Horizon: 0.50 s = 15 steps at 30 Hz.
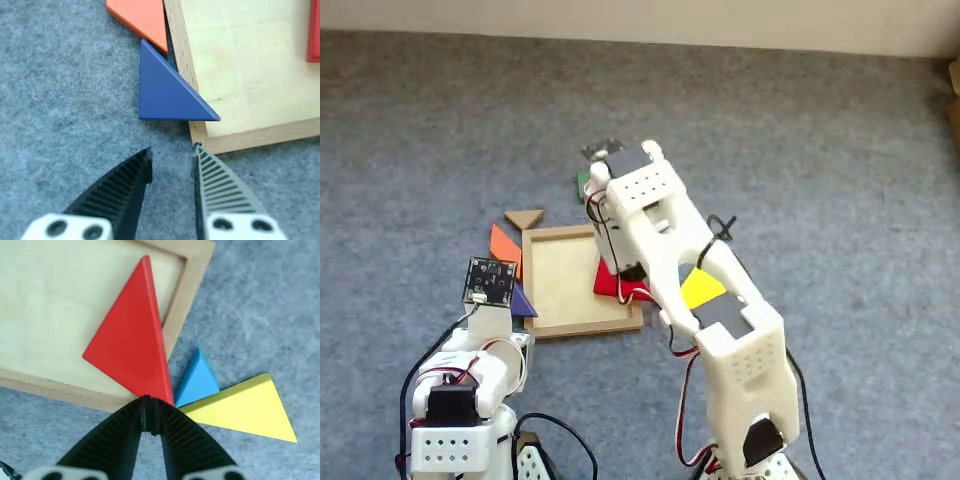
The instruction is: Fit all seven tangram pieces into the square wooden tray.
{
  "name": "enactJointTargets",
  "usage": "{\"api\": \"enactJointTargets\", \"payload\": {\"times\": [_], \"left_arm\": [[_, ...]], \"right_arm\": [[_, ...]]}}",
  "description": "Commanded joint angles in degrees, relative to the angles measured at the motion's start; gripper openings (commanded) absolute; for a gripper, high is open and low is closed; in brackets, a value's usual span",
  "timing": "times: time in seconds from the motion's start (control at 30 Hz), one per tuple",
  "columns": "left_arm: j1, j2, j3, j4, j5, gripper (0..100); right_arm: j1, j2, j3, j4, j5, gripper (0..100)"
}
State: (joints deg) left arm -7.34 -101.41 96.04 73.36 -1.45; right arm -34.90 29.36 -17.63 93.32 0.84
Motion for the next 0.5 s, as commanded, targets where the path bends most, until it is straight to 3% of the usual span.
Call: {"api": "enactJointTargets", "payload": {"times": [0.0, 0.47], "left_arm": [[0.7, -3.1, 1.2, 0.3, -0.3, 14], [0.7, -3.1, 1.2, 0.3, -0.3, 14]], "right_arm": [[0.7, -4.0, 4.3, -5.9, 1.7, 0.5], [-5.8, -4.0, 8.2, -9.2, 1.2, 0.5]]}}
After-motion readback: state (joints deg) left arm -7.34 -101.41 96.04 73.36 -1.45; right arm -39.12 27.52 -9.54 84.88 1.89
